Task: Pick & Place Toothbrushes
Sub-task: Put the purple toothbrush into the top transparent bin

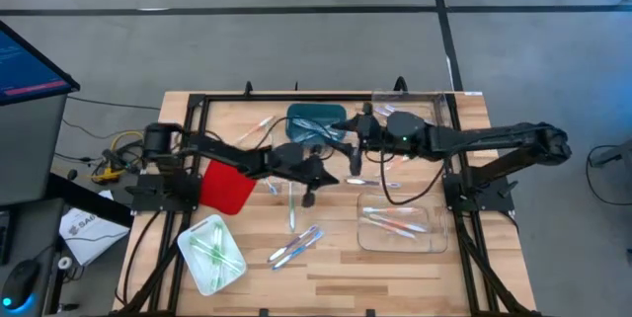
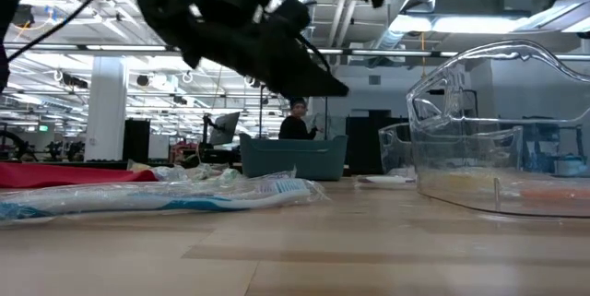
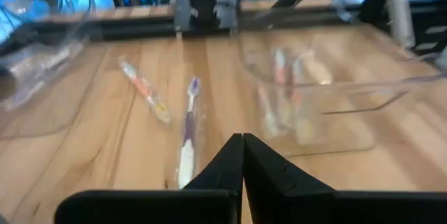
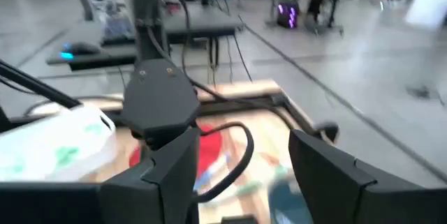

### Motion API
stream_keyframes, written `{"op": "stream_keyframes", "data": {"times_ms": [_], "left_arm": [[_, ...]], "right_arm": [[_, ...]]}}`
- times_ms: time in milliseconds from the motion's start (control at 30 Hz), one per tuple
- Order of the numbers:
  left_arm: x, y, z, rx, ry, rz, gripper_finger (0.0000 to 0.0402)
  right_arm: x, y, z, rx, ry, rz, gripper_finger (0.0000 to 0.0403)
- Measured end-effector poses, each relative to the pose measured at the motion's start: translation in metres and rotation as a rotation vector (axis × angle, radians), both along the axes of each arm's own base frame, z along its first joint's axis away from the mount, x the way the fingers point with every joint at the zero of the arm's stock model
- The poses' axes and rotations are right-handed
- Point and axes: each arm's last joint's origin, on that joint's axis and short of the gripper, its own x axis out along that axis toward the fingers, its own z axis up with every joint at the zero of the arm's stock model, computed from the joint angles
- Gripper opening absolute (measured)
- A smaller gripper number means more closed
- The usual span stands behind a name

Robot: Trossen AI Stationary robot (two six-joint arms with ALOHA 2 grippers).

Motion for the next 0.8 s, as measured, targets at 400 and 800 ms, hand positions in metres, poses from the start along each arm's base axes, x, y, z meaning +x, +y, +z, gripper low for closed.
{"op": "stream_keyframes", "data": {"times_ms": [400, 800], "left_arm": [[0.056, 0.016, -0.029, 0.024, 0.016, 0.005, 0.0118], [0.085, 0.011, -0.064, 0.036, 0.078, 0.101, 0.0179]], "right_arm": [[-0.042, -0.007, -0.021, 0.078, -0.039, -0.043, 0.0216], [-0.045, 0.0, -0.021, 0.071, -0.042, -0.014, 0.0216]]}}
